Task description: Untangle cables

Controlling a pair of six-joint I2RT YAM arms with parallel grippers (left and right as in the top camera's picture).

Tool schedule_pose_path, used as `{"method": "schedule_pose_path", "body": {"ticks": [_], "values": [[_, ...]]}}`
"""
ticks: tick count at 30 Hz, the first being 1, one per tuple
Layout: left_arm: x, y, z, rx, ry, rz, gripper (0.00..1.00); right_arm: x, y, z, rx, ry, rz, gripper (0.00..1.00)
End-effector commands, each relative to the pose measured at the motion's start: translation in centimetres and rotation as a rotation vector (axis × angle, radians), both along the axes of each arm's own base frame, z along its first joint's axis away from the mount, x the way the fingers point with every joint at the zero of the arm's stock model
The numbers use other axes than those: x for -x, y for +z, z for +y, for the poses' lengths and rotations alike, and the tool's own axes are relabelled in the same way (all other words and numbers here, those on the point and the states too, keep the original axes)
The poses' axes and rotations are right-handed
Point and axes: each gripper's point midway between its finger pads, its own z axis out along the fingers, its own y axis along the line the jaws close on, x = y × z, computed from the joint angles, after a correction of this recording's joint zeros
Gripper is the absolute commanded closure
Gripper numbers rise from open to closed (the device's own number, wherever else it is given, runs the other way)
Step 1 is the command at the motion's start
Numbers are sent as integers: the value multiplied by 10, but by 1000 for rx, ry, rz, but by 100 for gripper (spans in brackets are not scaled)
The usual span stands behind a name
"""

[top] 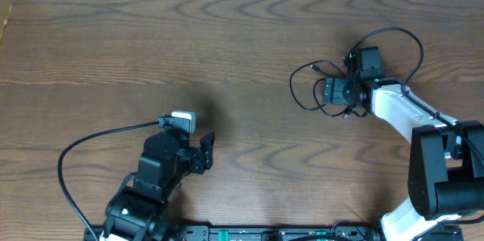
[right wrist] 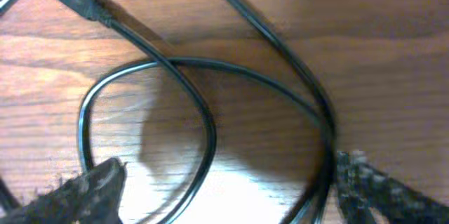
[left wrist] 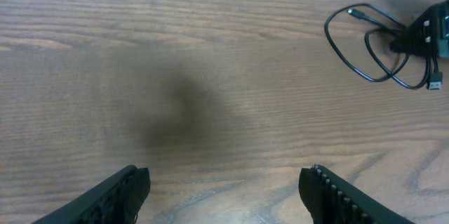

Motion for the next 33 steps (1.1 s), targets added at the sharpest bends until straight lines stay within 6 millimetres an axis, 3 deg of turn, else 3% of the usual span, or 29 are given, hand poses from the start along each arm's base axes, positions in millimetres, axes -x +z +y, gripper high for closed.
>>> {"method": "schedule_pose_path", "body": {"ticks": [1, 6, 10, 20, 25, 27, 28, 33], "values": [[-2, 2, 0, -9, -7, -2, 27, -4, 4, 13, -59, 20, -3, 23], [-2, 0, 0, -11, -7, 3, 27, -1, 3, 16, -77, 21, 11, 37], [-2, 0, 0, -11, -7, 4, 26, 4, 0, 31, -89, 52, 25, 50], [-2, 0, 0, -11, -8, 4, 27, 25, -26, 66, -31, 107, 101, 58], [-2, 0, 0, -10, -7, 4, 27, 35, -33, 62, 26, 103, 134, 66], [-2, 0, 0, -11, -8, 4, 27, 39, -34, 57, 56, 98, 152, 80], [-2, 0, 0, -11, -7, 4, 27, 42, -35, 53, 76, 93, 164, 97], [-2, 0, 0, -11, -7, 4, 27, 53, -35, 45, 109, 87, 207, 99]]}}
